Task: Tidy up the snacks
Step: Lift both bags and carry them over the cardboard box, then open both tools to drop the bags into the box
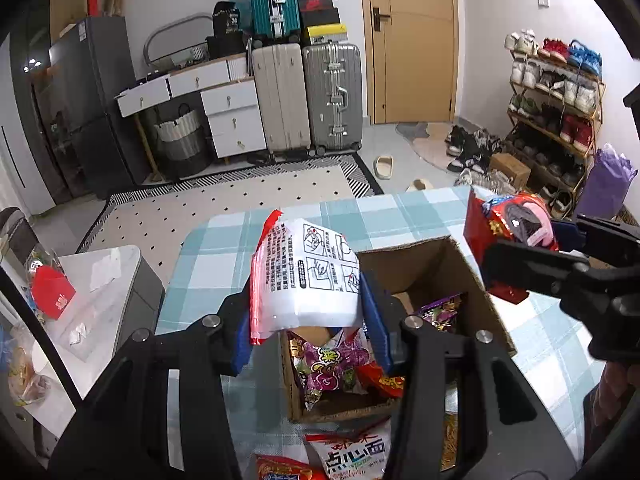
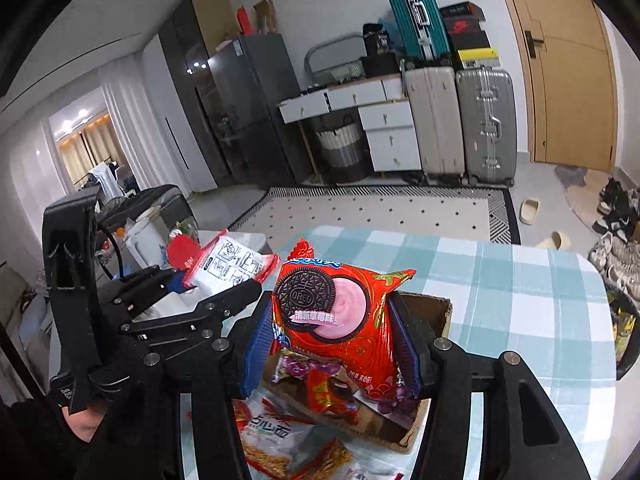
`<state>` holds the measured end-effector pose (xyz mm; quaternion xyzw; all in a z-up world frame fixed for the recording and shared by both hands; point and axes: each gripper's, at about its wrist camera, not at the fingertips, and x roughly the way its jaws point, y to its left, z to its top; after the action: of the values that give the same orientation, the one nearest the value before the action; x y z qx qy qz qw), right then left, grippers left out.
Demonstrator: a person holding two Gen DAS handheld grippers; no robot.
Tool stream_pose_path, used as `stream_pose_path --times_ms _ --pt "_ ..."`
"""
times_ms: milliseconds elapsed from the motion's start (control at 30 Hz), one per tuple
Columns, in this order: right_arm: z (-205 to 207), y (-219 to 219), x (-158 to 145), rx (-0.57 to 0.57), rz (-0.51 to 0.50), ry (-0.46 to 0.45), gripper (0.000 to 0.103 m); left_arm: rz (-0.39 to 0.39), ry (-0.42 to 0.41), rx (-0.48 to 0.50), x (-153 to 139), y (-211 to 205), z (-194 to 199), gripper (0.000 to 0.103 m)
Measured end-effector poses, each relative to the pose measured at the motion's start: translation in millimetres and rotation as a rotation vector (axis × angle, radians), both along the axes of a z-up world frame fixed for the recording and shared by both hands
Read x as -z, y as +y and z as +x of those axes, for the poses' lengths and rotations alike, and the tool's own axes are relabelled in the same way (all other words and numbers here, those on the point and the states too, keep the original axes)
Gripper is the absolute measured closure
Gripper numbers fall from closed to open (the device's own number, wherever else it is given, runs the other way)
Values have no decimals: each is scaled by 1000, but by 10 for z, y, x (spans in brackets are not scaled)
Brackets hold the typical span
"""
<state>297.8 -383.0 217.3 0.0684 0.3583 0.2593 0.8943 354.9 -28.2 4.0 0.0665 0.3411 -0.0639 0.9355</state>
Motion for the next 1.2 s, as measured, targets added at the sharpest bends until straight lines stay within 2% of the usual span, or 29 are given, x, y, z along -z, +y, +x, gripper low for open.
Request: stream_pose_path --times_ms 400,533,933,1033,1200 --pt "326 95 480 -13 -51 74 49 11 66 0 507 -155 500 59" --pt "385 107 594 -14 -54 88 49 14 82 4 674 -170 546 59" --pt "423 66 705 7 -72 97 44 25 128 -3 936 -172 627 54" --pt "380 54 680 11 -71 90 44 19 136 -1 924 -131 599 48" --pt "287 -3 591 21 -58 73 41 15 107 -18 818 -94 465 28"
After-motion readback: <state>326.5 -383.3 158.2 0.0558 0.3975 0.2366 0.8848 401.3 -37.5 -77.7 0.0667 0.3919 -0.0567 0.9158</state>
